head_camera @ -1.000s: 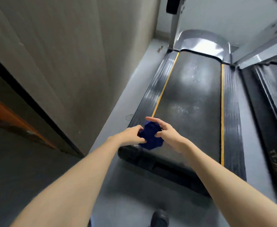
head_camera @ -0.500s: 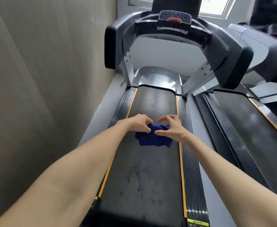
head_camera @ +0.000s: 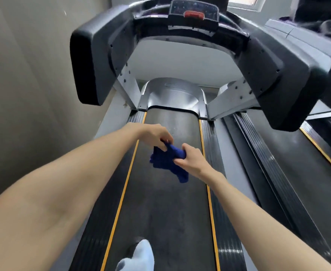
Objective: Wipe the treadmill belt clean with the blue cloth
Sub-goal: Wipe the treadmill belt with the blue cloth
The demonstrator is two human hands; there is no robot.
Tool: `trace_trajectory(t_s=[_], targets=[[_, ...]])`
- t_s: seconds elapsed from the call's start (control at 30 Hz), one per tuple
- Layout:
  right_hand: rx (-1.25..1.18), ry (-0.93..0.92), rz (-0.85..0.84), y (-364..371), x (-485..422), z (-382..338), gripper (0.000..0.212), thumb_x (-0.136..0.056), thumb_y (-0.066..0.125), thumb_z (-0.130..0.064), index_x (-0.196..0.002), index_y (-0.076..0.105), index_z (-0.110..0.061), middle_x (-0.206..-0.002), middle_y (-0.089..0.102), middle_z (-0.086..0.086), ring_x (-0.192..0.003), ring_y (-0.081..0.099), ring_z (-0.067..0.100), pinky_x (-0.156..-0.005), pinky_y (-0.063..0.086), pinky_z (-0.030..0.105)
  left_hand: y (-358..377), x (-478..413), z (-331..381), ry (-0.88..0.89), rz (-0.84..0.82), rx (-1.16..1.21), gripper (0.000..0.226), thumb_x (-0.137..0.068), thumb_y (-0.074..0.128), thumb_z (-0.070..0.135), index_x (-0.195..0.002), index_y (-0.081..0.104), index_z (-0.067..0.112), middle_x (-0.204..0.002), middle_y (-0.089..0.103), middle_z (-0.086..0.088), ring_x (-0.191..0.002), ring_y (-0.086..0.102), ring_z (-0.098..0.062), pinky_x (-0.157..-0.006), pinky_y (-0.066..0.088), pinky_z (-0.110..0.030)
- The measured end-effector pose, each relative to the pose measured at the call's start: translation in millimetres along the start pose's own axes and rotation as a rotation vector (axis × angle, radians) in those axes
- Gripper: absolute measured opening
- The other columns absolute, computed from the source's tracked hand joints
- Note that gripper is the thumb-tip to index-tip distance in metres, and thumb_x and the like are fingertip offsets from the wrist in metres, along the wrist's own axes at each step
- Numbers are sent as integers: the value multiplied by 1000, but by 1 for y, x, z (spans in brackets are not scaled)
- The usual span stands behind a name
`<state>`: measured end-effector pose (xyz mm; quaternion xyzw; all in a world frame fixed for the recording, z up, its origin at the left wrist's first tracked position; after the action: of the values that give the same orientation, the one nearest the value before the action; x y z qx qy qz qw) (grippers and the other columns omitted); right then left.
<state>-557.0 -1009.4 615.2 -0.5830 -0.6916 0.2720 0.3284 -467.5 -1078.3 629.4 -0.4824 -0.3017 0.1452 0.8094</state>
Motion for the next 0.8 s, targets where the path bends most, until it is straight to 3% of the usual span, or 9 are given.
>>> trace_trajectory(t_s=[0.13,0.2,0.27,0.33,0.4,0.5,0.6,0.7,0.8], targets=[[-13,104,53,-42,-112,-7,25,-89,56,-12,-80,35,-20,-82,55,3,-63,50,10,-47,39,8,-86,-68,-71,26,16,18,19,-86,58,16,-104,62,17,-84,57,5,-78,52,-14,-67,37,-20],[36,112,57,-67,-157,-16,18,-91,53,-12,-101,39,-16,-96,60,11,-71,58,20,-59,48,21,-120,-94,-97,25,0,-8,19,-88,56,16,-106,61,14,-86,54,3,-79,49,-15,-69,35,-22],[87,112,54,-90,-190,-22,32,-93,50,-11,-122,38,-16,-104,62,14,-73,56,23,-65,46,28,-144,-113,-116,6,-6,20,16,-91,51,18,-105,58,13,-88,53,-1,-80,49,-19,-70,38,-27],[127,80,36,-113,-220,-29,40,-94,46,-12,-132,38,-22,-109,64,12,-78,58,25,-71,47,31,-169,-130,-131,-12,17,69,16,-92,49,18,-106,56,14,-90,55,-3,-82,50,-22,-72,42,-32],[166,30,9,-134,-241,-36,40,-94,44,-14,-131,41,-27,-109,66,8,-88,61,30,-77,50,39,-194,-140,-140,-27,67,34,18,-92,48,23,-108,56,17,-96,59,-2,-88,49,-21,-77,38,-32],[223,10,-75,-163,-266,-40,38,-94,42,-16,-129,42,-30,-107,66,5,-89,60,29,-74,49,39,-227,-153,-150,-48,54,-89,20,-92,47,32,-109,54,23,-103,62,2,-96,51,-21,-82,36,-34],[218,19,-122,-190,-303,-37,34,-95,40,-20,-126,42,-33,-107,66,4,-90,59,29,-76,50,41,-256,-176,-161,-82,-34,44,11,-93,42,20,-101,50,20,-97,61,-7,-68,64,-24,-75,51,-39],[163,42,-68,-221,-359,-26,34,-93,43,-19,-125,45,-30,-104,66,8,-88,60,30,-75,49,40,-294,-219,-185,-116,21,133,11,-94,33,10,-96,42,16,-99,55,-10,-42,60,-21,-66,54,-41],[96,68,-88,-237,-425,3,33,-92,44,-18,-123,48,-27,-102,66,9,-87,59,30,-78,50,40,-311,-275,-221,-169,-6,201,13,-93,33,7,-98,42,15,-103,58,-13,-60,66,-24,-68,49,-34]])
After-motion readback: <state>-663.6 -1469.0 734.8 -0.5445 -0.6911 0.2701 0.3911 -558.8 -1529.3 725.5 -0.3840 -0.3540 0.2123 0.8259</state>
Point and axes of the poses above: each hand's wrist, its own x-axis away from the middle knuckle, its own y-axis out of the palm, z = x × y, the point moved 8 cm from there along -x, towards the middle knuckle
